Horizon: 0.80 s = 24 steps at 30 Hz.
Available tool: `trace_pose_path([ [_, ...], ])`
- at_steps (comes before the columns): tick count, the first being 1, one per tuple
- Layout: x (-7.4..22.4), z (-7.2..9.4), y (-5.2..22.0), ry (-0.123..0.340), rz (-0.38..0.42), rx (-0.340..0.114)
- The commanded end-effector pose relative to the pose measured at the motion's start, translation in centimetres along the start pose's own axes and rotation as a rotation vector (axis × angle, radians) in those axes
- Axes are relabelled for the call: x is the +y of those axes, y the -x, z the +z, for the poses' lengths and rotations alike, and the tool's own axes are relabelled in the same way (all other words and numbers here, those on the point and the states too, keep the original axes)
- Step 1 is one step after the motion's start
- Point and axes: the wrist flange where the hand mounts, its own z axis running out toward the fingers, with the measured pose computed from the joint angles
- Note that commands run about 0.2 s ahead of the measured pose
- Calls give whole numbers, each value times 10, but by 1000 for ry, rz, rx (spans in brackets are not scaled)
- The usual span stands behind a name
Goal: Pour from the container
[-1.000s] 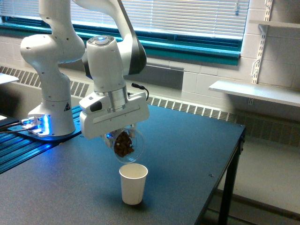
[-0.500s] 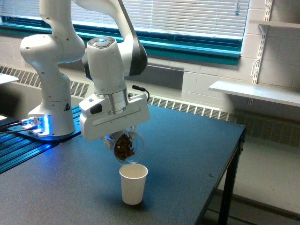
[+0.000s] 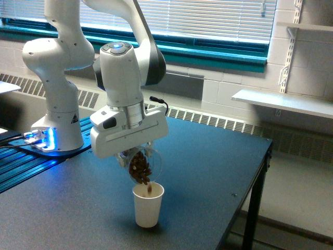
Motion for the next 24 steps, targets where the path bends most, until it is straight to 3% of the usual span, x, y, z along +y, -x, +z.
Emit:
trace_pose_path([
  [1, -3, 0, -2, 6, 10, -6],
  [24, -12, 5, 0, 27, -4, -28],
])
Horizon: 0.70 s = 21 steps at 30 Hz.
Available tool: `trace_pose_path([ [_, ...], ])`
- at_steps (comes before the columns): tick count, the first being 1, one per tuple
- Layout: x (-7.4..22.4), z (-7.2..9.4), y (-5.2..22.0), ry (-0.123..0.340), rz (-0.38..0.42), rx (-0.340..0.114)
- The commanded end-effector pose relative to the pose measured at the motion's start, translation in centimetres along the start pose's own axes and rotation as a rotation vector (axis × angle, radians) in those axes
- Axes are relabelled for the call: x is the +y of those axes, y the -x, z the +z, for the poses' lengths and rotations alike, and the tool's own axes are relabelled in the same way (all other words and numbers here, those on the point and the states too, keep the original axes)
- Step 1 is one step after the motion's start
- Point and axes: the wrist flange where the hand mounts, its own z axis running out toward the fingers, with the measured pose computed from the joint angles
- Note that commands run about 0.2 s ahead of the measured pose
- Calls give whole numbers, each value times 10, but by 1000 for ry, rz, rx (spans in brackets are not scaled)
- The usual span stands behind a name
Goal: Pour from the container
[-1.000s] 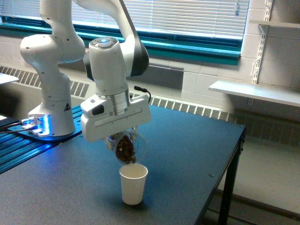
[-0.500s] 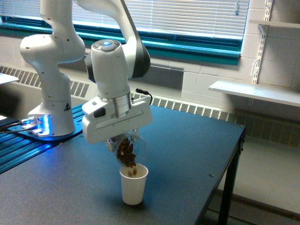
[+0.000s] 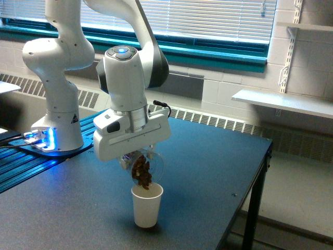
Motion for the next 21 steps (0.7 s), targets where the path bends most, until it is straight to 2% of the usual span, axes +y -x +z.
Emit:
trace_pose_path([
  [1, -6, -3, 0, -2, 1, -3],
  [21, -2, 0, 0, 8, 12, -18],
])
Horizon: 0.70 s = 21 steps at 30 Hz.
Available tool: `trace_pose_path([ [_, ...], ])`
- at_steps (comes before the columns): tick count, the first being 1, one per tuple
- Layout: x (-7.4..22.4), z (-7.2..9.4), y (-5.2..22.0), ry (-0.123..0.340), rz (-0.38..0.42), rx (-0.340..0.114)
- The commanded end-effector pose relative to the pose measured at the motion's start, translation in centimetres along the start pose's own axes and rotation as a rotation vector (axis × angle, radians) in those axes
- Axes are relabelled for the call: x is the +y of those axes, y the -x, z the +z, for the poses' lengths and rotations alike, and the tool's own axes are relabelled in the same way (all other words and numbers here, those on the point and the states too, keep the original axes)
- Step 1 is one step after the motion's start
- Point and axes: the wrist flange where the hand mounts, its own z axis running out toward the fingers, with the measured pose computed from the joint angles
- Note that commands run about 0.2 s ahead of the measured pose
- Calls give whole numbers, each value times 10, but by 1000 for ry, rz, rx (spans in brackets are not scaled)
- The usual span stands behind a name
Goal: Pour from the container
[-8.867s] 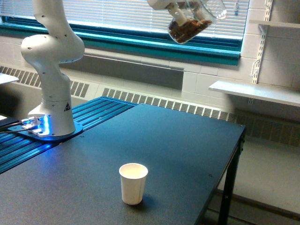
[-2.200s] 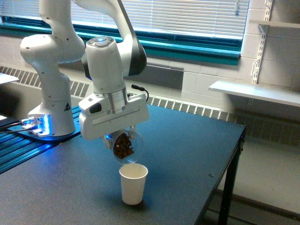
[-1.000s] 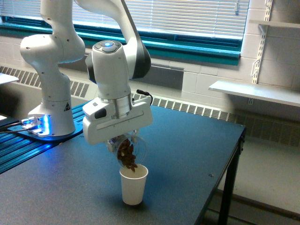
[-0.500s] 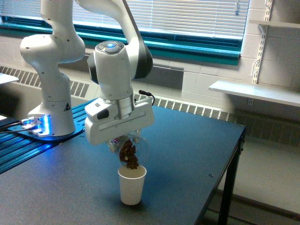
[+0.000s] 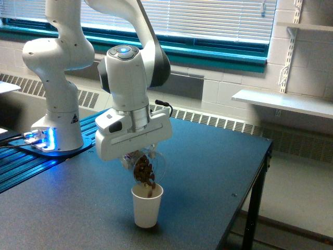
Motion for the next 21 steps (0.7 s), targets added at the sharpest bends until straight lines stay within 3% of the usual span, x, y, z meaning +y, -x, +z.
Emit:
trace_pose_path([
  [1, 3, 1, -1, 7, 17, -9],
  [21, 7, 1, -5, 5, 38, -22],
])
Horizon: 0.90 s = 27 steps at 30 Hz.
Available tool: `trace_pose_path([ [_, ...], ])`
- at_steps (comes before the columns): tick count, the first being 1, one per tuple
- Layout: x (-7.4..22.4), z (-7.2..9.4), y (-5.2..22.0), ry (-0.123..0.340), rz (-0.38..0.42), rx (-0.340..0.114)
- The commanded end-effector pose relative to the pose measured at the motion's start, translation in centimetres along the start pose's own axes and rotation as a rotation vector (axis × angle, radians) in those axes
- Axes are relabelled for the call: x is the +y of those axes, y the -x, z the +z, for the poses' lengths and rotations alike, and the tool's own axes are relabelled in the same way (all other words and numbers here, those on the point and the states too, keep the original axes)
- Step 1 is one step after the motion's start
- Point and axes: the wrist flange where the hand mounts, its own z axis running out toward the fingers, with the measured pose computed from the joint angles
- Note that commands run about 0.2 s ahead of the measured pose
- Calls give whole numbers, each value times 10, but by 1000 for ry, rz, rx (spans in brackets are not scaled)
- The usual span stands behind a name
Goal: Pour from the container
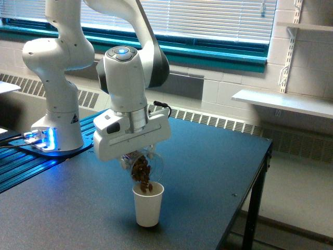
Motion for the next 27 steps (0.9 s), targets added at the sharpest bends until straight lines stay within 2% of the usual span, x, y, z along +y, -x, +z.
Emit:
trace_pose_path([
  [1, 2, 0, -3, -2, 21, -9],
  [27, 2, -7, -15, -15, 42, -7],
])
